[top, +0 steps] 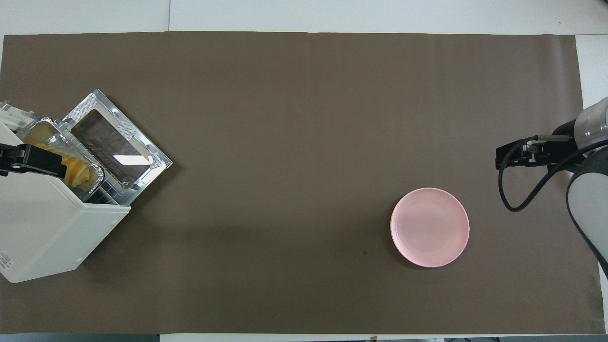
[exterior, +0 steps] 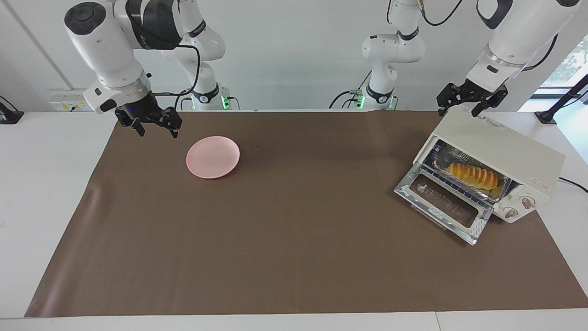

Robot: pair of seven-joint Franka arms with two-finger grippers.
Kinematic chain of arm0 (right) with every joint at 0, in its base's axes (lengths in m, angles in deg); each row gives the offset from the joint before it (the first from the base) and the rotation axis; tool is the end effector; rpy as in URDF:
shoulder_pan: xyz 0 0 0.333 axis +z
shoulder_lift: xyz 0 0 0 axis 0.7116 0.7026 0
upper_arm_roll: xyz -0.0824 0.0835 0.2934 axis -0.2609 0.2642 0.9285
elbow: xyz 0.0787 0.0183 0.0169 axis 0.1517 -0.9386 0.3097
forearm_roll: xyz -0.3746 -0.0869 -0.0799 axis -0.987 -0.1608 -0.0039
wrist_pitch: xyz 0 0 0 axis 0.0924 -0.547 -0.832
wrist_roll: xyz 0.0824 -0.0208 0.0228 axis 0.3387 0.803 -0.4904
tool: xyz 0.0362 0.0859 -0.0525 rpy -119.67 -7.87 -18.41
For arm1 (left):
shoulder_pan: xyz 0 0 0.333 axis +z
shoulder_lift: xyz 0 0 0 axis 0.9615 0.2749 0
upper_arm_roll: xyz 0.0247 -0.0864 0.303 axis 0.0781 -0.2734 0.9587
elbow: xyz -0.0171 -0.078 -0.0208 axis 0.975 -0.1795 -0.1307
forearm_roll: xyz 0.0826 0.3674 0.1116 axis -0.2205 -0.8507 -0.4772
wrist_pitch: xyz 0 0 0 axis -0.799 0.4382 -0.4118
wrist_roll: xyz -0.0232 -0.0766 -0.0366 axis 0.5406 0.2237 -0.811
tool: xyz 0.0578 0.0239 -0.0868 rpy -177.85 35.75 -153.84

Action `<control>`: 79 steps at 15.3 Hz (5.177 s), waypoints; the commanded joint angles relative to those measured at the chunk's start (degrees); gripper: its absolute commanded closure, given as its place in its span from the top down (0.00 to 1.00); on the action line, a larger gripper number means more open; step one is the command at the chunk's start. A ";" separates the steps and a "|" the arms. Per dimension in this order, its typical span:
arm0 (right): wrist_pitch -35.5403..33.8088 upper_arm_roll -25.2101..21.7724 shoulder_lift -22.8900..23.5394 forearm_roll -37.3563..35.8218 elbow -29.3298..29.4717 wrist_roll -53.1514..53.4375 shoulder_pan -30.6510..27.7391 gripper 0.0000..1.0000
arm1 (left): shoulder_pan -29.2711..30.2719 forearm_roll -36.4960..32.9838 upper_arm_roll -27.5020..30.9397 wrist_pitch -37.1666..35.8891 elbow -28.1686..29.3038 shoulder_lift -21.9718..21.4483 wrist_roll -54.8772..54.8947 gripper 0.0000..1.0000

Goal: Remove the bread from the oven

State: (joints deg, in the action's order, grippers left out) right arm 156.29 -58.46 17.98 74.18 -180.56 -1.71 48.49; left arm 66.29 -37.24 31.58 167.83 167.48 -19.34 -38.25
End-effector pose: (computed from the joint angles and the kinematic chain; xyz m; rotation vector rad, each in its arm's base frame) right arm 0.5314 0.0103 0.5610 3.1282 -0.1461 -0.1411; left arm 0.5237 -0.0298 0.6279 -3.1216 0.1906 0.1750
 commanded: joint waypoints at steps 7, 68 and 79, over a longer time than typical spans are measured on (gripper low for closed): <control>-1.22 0.61 -0.05 0.43 0.37 -0.95 -4.26 1.00 | 0.29 0.57 -0.36 0.79 2.02 -1.31 0.72 1.00; 4.75 1.05 -0.93 0.87 -1.21 -3.06 -4.18 1.00 | -1.90 -13.93 3.25 32.60 6.52 21.79 -43.32 0.00; 4.75 1.05 -0.93 0.87 -1.39 -2.97 -4.09 1.00 | -24.29 -5.50 3.16 25.33 -14.04 33.56 -43.84 0.00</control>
State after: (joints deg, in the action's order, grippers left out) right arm 160.34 -57.60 17.89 74.18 -181.04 -3.19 45.02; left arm 47.65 -44.74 33.27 197.80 160.54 8.94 -81.93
